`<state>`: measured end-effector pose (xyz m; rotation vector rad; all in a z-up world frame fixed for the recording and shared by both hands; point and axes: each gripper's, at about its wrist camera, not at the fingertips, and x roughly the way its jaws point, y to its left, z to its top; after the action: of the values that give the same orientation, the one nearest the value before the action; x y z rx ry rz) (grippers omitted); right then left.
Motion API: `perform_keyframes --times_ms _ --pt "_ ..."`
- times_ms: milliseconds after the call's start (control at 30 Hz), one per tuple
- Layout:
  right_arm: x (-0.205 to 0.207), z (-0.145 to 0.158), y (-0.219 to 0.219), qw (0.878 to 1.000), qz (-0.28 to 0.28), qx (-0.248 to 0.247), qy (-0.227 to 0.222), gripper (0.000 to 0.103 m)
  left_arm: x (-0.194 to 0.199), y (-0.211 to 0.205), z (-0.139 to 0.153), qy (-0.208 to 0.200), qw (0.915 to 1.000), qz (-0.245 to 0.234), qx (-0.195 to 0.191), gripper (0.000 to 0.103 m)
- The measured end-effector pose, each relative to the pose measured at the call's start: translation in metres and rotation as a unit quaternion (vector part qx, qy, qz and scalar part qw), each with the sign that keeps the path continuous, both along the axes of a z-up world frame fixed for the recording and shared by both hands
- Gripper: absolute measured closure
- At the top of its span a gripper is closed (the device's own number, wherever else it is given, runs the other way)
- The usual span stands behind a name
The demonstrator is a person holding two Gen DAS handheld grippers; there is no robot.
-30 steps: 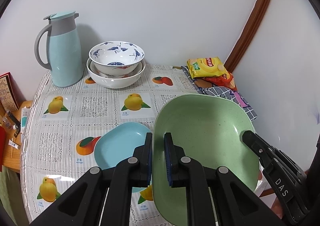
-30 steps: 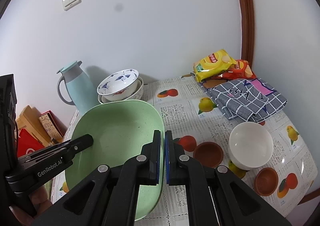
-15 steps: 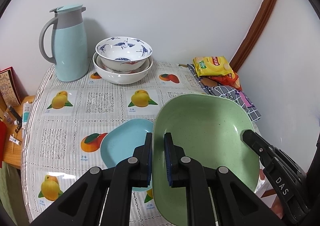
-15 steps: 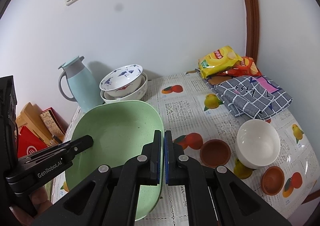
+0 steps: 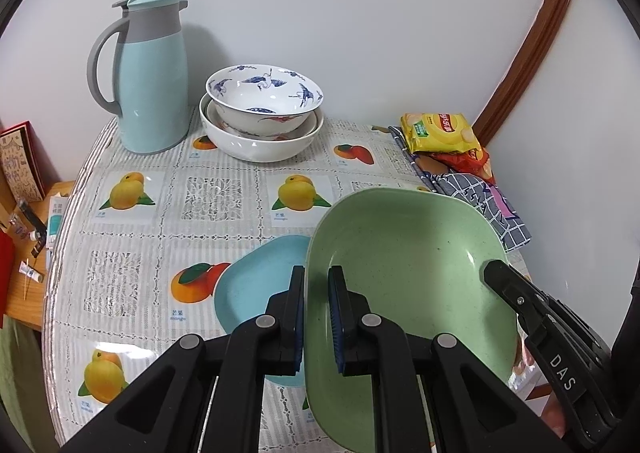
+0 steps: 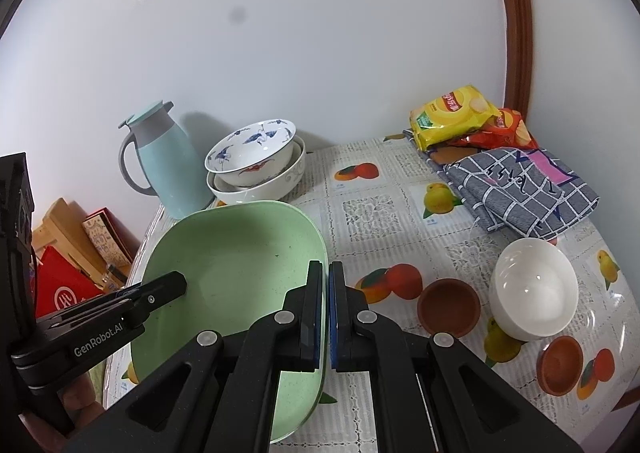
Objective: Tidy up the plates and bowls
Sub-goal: 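Lower the light-green plate with both grippers onto the light-blue plate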
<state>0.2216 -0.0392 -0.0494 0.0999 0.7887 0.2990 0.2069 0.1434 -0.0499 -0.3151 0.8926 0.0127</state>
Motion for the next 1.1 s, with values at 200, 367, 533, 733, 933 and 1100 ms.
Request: perform_keyframes --times_ms 200,367,533,733,933,1100 --pt "0.006 -0.006 0.006 1.0 0.005 -0.001 0.007 0.1 0.003 0.006 -0.007 0.007 1.0 0.005 -0.002 0.092" --pt "0.011 -0.012 0.011 1.0 0.009 -0.001 0.014 0.1 0.006 0.012 -0.013 0.014 0.9998 0.011 -0.003 0.092" --pt "0.018 -0.02 0.02 1.0 0.018 -0.005 0.021 0.1 0.009 0.021 -0.022 0.023 0.9995 0.02 -0.005 0.092" --pt "0.026 -0.03 0.033 0.999 0.032 -0.006 0.033 0.1 0.01 0.033 -0.034 0.035 0.9987 0.035 -0.006 0.092" --pt "0.036 -0.041 0.05 0.997 0.055 -0.011 0.045 0.1 0.011 0.047 -0.046 0.047 0.9971 0.059 -0.011 0.092" --pt "0.045 -0.051 0.068 0.995 0.082 -0.024 0.052 0.1 0.011 0.061 -0.063 0.062 0.9945 0.082 -0.02 0.092"
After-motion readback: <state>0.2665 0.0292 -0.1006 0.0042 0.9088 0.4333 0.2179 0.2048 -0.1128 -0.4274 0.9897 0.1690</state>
